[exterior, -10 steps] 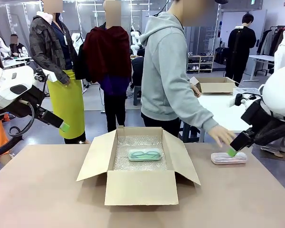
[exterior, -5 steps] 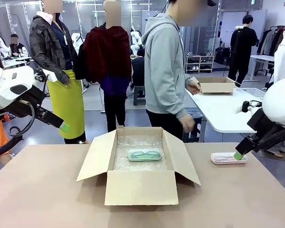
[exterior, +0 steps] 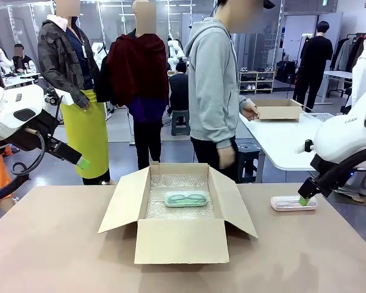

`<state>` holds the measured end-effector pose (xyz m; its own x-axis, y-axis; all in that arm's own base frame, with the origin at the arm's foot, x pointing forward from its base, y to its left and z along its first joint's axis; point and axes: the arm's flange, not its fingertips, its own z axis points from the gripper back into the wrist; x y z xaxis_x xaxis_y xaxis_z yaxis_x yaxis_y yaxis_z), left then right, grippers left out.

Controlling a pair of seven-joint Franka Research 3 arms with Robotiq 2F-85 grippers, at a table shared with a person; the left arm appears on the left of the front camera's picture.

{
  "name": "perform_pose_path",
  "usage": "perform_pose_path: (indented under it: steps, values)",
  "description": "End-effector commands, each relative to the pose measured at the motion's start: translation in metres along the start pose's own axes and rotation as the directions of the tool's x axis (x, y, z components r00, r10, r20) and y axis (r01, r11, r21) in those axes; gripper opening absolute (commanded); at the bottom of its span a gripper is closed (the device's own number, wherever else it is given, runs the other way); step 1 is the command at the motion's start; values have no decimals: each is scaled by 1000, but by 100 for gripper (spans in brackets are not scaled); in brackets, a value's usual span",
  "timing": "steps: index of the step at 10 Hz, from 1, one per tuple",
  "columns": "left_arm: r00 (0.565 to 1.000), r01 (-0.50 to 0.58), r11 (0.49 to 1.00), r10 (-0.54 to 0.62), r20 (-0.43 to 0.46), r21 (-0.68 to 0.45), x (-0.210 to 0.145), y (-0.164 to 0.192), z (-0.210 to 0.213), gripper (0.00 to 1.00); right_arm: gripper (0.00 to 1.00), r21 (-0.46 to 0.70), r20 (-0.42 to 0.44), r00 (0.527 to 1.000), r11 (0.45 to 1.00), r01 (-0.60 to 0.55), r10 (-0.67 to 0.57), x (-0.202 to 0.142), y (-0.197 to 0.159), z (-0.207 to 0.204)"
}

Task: Pack the glasses set securely to prepare it for shipping.
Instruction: Put the Glasses case from the right side of the table into the Package Box.

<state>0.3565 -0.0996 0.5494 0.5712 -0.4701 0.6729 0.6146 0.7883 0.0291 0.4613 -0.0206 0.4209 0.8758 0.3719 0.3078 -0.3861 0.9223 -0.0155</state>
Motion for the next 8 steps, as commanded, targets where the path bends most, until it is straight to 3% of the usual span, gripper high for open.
perform_pose_path:
  steps: [1,2,8]
  values:
    - [1000,7,1000,-7,8,4,-1,2,1,100,100,-97,-17,996,992,80,-82,5,-8,-1]
    - [1000,7,1000,-7,8,4,-1,2,1,100,100,0,0,1000,1000,0,0,0,0,0]
    - [1000,7,1000,-7,8,4,-1,2,1,100,100,-19,-6,1000,1000,9,-10,4,-2,-2]
